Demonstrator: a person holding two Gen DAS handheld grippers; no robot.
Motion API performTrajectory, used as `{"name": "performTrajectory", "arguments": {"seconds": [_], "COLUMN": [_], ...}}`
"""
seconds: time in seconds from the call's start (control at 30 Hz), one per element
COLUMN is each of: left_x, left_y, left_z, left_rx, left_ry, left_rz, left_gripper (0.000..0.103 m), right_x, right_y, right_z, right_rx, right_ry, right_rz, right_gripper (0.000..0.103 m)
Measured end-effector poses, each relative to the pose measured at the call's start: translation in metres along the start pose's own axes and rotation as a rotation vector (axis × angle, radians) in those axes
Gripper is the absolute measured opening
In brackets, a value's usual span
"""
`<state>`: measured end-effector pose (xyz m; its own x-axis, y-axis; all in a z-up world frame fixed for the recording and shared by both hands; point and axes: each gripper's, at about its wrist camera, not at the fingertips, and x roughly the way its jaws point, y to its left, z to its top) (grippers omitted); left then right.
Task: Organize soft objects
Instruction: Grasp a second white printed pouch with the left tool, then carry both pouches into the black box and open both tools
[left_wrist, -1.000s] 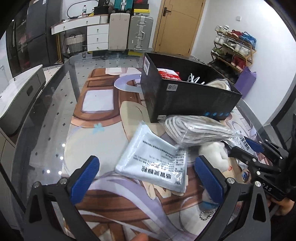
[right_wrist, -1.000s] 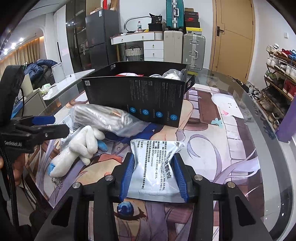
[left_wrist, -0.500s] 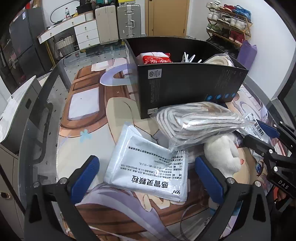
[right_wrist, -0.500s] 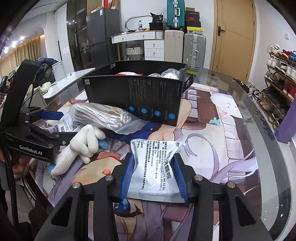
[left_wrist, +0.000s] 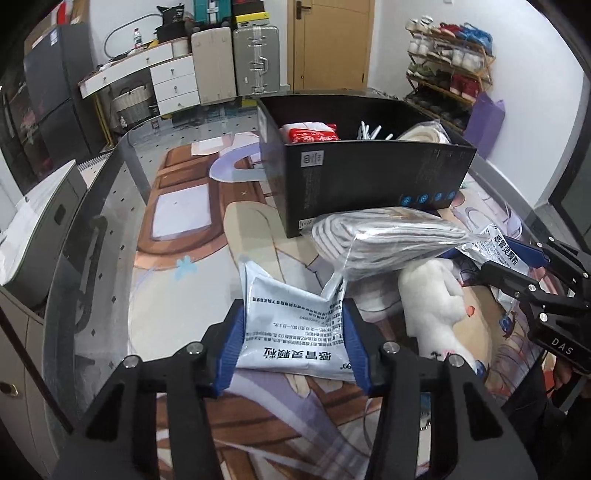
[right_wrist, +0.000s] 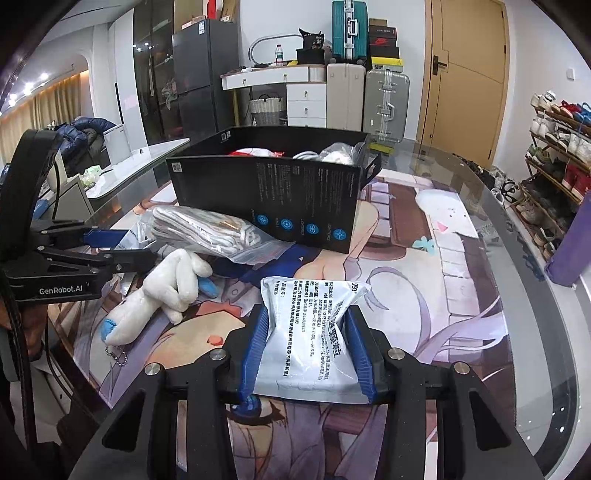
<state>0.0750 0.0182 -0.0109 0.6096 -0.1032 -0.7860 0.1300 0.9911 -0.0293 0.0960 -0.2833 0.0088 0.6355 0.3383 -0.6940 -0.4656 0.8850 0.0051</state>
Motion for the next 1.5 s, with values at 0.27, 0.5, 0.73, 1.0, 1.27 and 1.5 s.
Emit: {"name": "performTrajectory", "arguments": {"seconds": [0.27,0.5,0.73,1.0,1.27,1.5], "left_x": [-0.027,-0.050,-0.059,-0.058,-0.056,-0.048], "left_y": [0.012,0.011,0.010,0.009,0.003,-0.001], "left_z": [-0.005,0.003,0.016,0.030,0.045,0.065], "left_rx": [-0.080,-0.111,-0.137,-0.156,-0.161,-0.146], "left_ry": [-0.075,-0.164,-0.220,-0.250,-0.266,-0.272], "left_rz": [-0.013,-0.039,-0.062,-0.080,-0.089,-0.101], "left_gripper": [0.049,0.049,0.049,0.049,0.049,0.050], "right_x": [-0.015,-0.035,-0.050,-0.055,-0.050,-0.038], "right_y": [0.000,0.001,0.003,0.006,0.005,0.002], "right_z": [0.001,0.009,0.022,0.042,0.069,0.093], "right_rx": [0.010,0.013,-0.008,-0.020,-0.041,-0.045], "right_ry": [-0.040,-0.104,-0.157,-0.190,-0.208,-0.219], "right_rz": [-0.016,-0.008,0.005,0.027,0.043,0.054], "right_gripper": [0.043,0.043,0.043,0.043,0.043,0.043]}}
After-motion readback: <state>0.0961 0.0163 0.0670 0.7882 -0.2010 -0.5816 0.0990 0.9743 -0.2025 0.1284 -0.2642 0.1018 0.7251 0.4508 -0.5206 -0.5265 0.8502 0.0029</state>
